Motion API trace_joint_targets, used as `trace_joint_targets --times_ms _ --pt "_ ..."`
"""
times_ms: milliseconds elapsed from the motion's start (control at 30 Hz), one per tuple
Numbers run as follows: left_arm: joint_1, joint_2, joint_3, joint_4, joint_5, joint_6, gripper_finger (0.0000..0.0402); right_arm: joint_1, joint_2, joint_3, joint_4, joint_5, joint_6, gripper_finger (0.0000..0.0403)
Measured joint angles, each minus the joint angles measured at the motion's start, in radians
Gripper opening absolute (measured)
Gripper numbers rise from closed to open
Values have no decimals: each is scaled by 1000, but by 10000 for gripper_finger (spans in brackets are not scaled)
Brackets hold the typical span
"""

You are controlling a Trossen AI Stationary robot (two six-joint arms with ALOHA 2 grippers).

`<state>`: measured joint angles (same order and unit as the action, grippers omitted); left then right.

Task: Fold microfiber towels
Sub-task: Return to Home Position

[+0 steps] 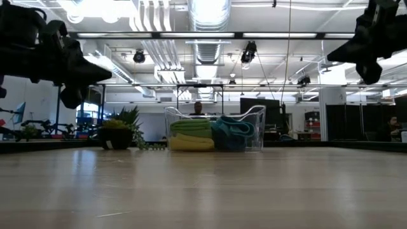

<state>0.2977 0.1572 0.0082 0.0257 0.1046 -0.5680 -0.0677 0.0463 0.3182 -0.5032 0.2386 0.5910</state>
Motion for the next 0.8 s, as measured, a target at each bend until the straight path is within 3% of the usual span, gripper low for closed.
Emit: trace_joint_targets --times_ms 100,267,467,800 --pt "0 40 0 0 2 29 0 0 0 -91 121 1 38 9" --pt "0 101 -1 8 8 27 0 1 0 -310 548 -34 108 9" --pt "1 152 -1 38 14 26 0 5 9 -309 541 -36 -11 9" --pt "1 204 -2 45 8 26 0 4 81 -309 540 -32 -11 9"
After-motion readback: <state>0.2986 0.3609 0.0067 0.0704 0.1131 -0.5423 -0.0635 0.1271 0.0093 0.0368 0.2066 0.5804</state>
